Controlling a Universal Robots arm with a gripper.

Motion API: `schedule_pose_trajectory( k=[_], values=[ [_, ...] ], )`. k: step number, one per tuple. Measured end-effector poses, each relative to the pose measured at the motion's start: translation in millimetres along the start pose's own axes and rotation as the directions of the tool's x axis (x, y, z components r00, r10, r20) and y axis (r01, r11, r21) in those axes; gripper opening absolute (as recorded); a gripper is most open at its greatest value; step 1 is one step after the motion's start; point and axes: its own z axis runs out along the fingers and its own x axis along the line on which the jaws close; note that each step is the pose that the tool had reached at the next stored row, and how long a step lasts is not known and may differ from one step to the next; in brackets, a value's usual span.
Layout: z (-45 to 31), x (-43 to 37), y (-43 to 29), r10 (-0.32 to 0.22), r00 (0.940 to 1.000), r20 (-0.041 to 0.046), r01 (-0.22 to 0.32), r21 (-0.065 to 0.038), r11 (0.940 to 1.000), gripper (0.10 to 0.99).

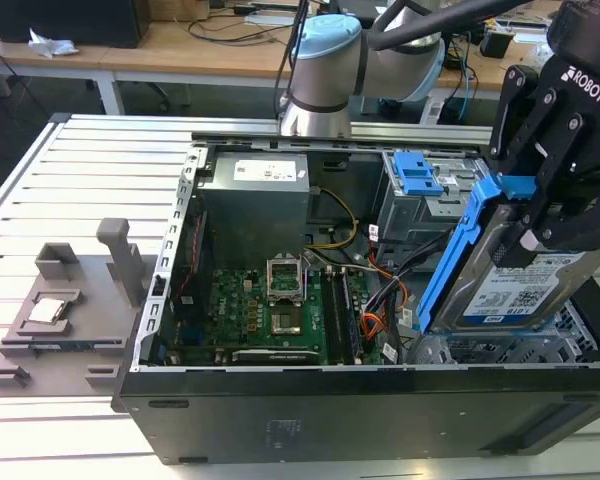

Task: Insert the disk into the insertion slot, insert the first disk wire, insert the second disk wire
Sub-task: 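Insert the disk into the insertion slot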

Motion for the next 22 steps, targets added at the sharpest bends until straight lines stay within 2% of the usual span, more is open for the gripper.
schedule_pose_trajectory(
  k=[5, 11, 17, 22],
  values=[
    [2.5, -10.4, -6.0, 0.0, 1.0, 0.0, 0.0, 0.0, 1.0, 0.365],
    [10.8, -16.7, -19.9, 0.0, 1.0, 0.0, 0.0, -0.001, 1.0, 0.365],
    [13.7, -17.5, -29.3, 0.0, 1.0, -0.0004, 0.0, -0.001, 1.0, 0.365],
    [18.0, -17.5, -31.8, 0.0, 1.0, -0.0005, 0.0, -0.001, 1.0, 0.365]
  ],
)
